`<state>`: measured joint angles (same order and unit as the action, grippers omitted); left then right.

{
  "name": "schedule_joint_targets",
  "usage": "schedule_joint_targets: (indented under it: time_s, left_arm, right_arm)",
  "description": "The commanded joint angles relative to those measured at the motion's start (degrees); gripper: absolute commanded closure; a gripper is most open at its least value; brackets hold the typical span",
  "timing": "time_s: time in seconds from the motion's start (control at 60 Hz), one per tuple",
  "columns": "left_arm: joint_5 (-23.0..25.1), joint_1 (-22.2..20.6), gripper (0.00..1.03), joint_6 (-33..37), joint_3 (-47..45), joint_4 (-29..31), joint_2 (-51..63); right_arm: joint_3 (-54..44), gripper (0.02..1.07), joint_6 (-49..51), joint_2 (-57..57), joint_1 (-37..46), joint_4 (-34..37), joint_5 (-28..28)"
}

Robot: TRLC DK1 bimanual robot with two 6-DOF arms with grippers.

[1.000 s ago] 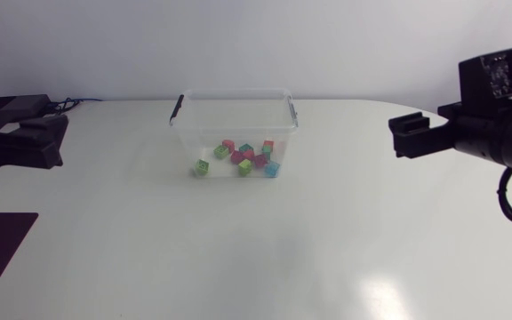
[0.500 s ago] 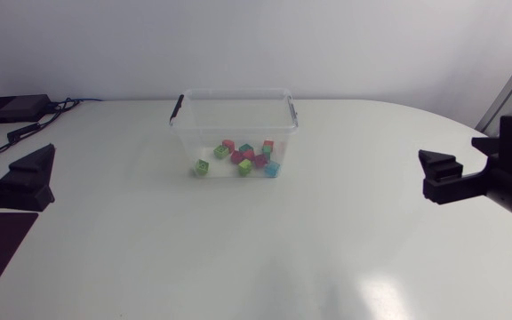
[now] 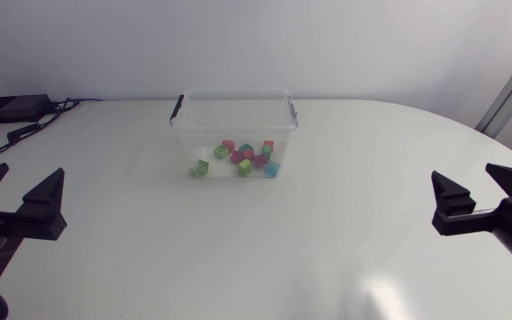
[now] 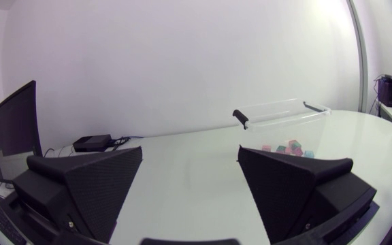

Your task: Place the duplo bricks in the container

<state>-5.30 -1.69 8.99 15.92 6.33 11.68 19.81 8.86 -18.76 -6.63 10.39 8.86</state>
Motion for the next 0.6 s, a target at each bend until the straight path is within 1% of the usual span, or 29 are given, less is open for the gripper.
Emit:
schedule_joint_targets:
  time_s: [0.0, 0.517, 0.583]
  left_arm:
    - [0.9, 0.6, 0.05, -2.1, -3.0, -1.6, -1.9]
    - [5.2, 1.7, 0.05, -8.8, -15.6, -6.2, -11.4]
    - [5.3, 1.7, 0.05, -9.0, -15.9, -6.3, -11.7]
  right_arm:
    - [-3.5, 0.06, -2.2, 2.6, 1.1, -1.9, -1.1]
    - [-19.4, 0.07, -8.7, 18.3, 6.5, -10.2, -8.7]
    - [-19.8, 0.07, -8.9, 18.8, 6.6, -10.4, -8.9]
